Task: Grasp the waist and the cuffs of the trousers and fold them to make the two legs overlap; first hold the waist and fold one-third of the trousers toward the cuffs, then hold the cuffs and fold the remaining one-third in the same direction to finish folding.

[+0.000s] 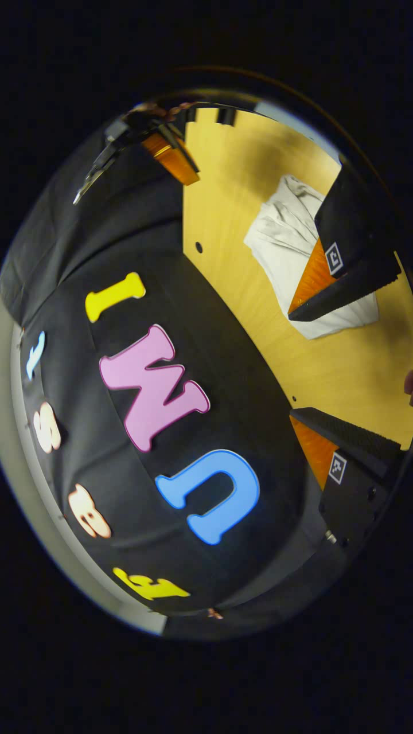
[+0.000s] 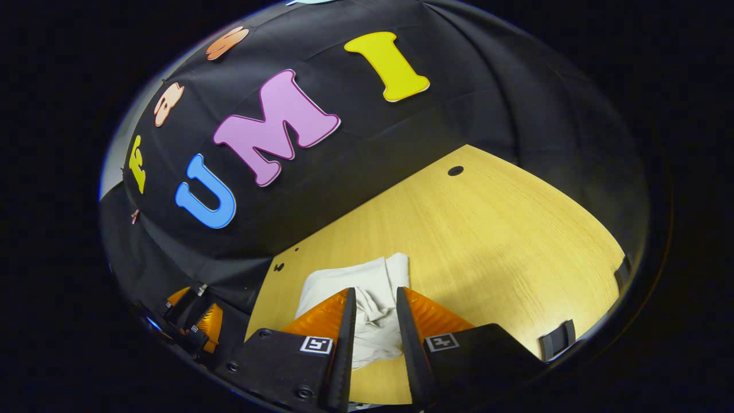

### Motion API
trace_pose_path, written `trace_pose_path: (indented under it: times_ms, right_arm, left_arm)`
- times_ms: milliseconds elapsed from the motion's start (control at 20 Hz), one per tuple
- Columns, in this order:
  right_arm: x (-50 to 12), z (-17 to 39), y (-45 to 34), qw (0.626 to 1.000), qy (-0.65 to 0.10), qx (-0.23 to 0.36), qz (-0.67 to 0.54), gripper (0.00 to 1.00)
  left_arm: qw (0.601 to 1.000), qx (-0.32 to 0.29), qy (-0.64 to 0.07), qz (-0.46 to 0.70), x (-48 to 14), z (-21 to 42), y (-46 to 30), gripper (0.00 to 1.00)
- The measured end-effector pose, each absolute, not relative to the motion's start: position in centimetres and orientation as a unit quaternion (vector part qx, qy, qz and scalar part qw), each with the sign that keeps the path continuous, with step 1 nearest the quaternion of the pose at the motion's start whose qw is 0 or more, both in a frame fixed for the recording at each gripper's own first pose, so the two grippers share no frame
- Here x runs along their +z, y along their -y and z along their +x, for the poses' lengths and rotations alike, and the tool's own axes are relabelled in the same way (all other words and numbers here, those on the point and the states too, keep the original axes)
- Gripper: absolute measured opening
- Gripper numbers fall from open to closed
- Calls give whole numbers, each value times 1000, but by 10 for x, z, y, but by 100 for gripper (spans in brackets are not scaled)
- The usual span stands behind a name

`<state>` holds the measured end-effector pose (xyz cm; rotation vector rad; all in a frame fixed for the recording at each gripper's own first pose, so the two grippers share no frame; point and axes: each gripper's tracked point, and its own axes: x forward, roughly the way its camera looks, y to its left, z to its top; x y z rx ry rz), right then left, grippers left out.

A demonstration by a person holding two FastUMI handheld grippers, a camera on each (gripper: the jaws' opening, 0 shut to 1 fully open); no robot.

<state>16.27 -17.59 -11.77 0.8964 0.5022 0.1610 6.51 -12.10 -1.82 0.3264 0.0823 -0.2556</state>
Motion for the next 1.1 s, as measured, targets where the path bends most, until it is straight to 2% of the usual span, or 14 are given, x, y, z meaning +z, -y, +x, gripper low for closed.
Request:
trace_pose_path:
  times_ms: [200, 450, 750, 1100]
  right_arm:
    - [-79, 164, 148, 857, -225, 101, 453, 44]
    - [-43, 166, 126, 868, -201, 111, 440, 44]
    - [-33, 167, 95, 870, -207, 135, 427, 44]
    - [-46, 172, 79, 861, -239, 143, 426, 44]
  left_arm:
    - [990, -127, -65, 23, 0, 56, 101, 96]
    - [989, -107, -84, -51, 2, 49, 69, 97]
    - [987, -81, -108, -90, -11, 52, 40, 97]
    - [989, -65, -117, -60, -15, 48, 22, 97]
